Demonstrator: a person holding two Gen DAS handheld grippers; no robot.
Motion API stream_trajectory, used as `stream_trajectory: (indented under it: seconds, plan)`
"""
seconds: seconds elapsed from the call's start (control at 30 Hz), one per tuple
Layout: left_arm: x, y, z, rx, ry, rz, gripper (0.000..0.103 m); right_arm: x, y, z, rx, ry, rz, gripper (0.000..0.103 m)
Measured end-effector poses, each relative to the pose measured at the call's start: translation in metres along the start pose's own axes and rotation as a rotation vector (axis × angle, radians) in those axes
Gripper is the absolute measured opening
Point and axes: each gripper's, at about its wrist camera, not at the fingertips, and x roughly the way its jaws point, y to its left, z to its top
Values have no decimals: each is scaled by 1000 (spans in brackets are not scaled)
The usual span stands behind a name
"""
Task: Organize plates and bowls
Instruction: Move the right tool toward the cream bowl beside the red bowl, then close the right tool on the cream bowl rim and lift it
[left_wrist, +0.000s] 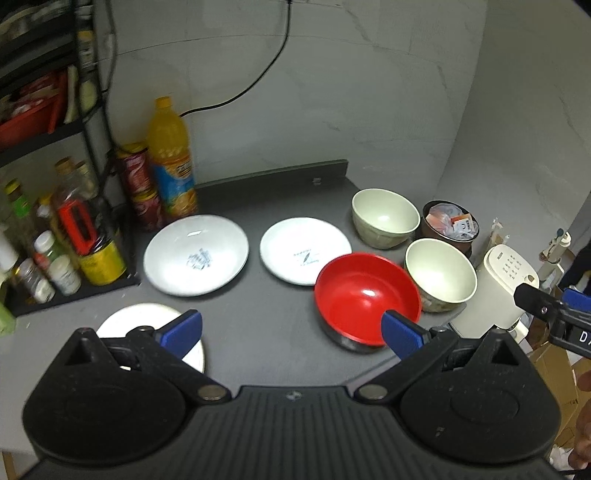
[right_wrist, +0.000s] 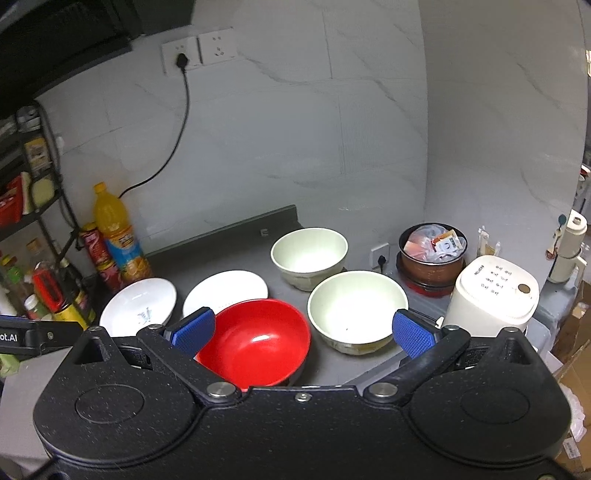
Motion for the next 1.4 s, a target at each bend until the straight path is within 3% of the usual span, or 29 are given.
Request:
stream_trajectory:
  seconds: [0.37,0.67,1.07,1.13,1.27,1.4]
  plan:
    - [59,-6,45,124,23,-94,102,43,10,11,91,15,-112,103]
    - [102,-10,65,175,50,-97,102,70,7,11,146,54,-144,103]
    - [160,-28,73,143,133,-125,101,110,-24,9,181,101,-155,103]
    - [169,-34,76,143,142,-127,100,118,-31,10,189,116,-157,100]
    - [184,-52,85,138,141,-152,100,135,-48,11,207,150,-148,85]
    - [199,-72,92,145,138,-158,98,150,-62,12,216,175,-142,83]
